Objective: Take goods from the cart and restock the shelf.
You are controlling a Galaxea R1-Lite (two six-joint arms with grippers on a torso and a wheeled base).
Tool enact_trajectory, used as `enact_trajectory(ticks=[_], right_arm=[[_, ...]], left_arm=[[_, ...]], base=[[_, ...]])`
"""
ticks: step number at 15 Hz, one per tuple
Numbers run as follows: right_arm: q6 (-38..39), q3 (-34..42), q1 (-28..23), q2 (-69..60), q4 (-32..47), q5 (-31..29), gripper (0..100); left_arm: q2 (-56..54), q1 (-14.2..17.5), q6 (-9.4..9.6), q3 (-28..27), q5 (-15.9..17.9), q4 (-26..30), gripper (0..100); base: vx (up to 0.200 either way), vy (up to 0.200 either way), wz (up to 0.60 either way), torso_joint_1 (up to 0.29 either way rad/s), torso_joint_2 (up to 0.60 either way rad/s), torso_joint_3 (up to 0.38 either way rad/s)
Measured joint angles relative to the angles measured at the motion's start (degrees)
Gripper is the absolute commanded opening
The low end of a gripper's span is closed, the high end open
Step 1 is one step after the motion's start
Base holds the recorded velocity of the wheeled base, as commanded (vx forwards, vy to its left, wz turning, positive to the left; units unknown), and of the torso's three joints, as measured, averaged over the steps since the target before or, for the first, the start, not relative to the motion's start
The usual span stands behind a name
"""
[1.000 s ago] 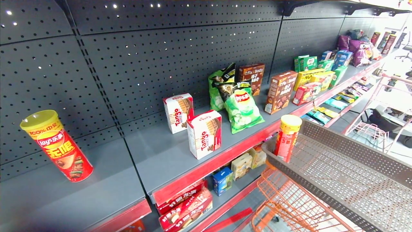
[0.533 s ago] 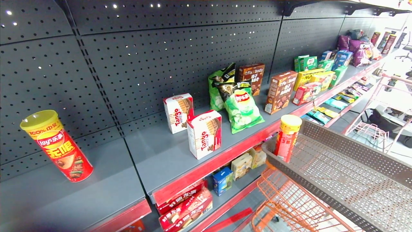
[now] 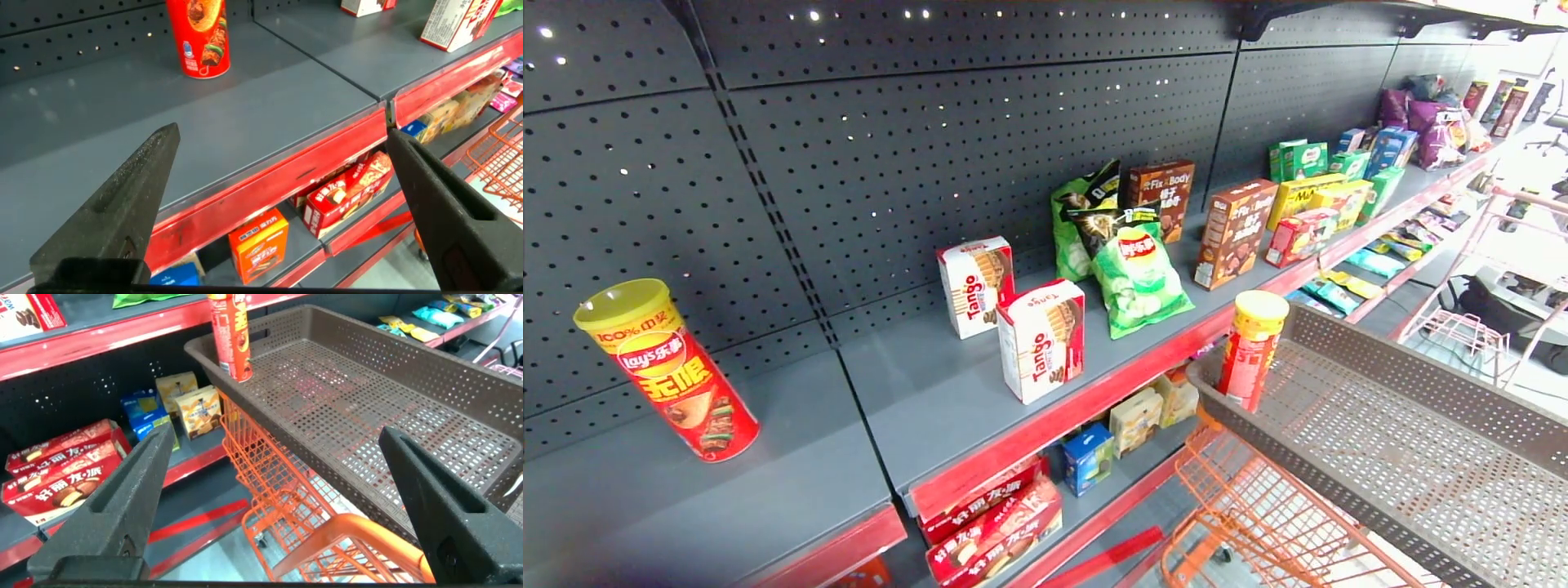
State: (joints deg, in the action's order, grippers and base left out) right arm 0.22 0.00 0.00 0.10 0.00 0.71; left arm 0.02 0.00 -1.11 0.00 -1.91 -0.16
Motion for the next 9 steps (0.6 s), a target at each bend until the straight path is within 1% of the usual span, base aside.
enact_trajectory(ticks=[3, 6, 9], right_arm=[[0.6, 0.0, 0.0, 0.0, 0.0, 0.3, 100], [-1.0, -0.1, 0.6, 0.9, 0.1, 1.1, 100], [-1.4, -6.2, 0.8, 4.6, 1.6, 0.0, 100]], left_arm=[[0.0, 0.0, 0.00, 0.0, 0.0, 0.0, 100], [0.0, 0.0, -0.01, 0.0, 0.0, 0.0, 100], [0.0, 0.0, 0.00, 0.0, 0.0, 0.0, 100]], base=[[0.000, 0.000, 0.00, 0.000, 0.00, 0.000], [0.000, 0.000, 0.00, 0.000, 0.00, 0.000], [0.000, 0.000, 0.00, 0.000, 0.00, 0.000]])
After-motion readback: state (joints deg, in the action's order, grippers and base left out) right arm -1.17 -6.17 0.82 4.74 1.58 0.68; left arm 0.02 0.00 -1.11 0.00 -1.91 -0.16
